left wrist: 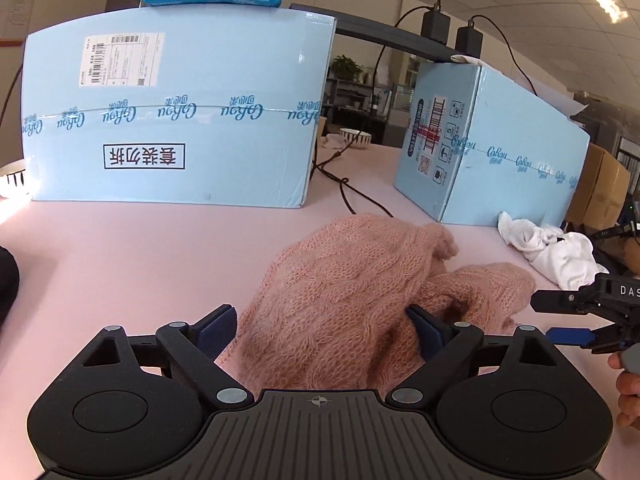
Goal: Fold clothes
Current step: 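Carry the sweater with both grippers and lower it onto the table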
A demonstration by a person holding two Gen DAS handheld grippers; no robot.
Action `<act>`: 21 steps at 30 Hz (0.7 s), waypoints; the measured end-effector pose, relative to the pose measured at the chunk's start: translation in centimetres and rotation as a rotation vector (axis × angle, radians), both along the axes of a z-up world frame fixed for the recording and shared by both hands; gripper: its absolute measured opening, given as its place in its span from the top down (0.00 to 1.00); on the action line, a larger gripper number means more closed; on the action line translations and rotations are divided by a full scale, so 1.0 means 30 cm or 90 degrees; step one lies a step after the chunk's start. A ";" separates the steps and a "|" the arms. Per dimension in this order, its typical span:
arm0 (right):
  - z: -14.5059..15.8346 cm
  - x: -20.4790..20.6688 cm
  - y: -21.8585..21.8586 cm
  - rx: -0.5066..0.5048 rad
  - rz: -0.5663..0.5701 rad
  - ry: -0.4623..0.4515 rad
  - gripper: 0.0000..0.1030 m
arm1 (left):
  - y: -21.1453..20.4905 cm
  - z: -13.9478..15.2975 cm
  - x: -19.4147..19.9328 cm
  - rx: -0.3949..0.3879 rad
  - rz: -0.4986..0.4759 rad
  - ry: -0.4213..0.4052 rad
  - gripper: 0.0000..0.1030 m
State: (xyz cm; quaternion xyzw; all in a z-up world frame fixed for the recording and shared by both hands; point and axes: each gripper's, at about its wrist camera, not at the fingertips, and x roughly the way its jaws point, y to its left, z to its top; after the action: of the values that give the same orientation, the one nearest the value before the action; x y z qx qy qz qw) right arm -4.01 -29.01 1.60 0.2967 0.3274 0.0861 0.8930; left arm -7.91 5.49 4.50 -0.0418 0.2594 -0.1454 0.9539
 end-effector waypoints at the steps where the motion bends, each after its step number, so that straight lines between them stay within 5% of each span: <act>1: -0.006 0.026 0.010 0.018 0.006 0.009 0.11 | 0.013 -0.004 -0.001 -0.010 -0.002 0.007 0.26; 3: -0.018 0.070 0.034 0.053 -0.007 0.025 0.11 | 0.027 -0.010 0.006 -0.035 -0.003 0.022 0.42; 5: -0.021 0.100 0.057 0.065 -0.009 0.030 0.26 | 0.037 -0.016 0.005 -0.053 0.002 0.027 0.51; 8: -0.035 0.125 0.082 0.072 -0.024 0.065 0.61 | 0.043 -0.022 -0.012 -0.062 0.006 0.018 0.58; 9: -0.037 0.121 0.085 0.062 -0.036 0.071 0.81 | 0.044 -0.023 -0.017 -0.064 0.007 0.015 0.59; 10: -0.040 0.119 0.084 0.061 -0.039 0.078 0.88 | 0.044 -0.022 -0.021 -0.066 0.007 0.011 0.60; 16: -0.038 0.064 0.022 0.115 -0.071 0.048 0.93 | 0.049 -0.006 -0.062 -0.087 0.008 -0.088 0.60; 21: 0.024 -0.003 -0.038 0.112 -0.077 -0.008 0.93 | 0.061 0.018 -0.068 -0.159 0.018 -0.121 0.60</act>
State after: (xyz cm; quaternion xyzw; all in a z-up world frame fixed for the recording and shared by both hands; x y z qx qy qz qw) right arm -4.12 -30.15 2.32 0.3929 0.2941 0.0622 0.8690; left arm -9.94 7.32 5.05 -0.1498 0.1475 -0.1664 0.9634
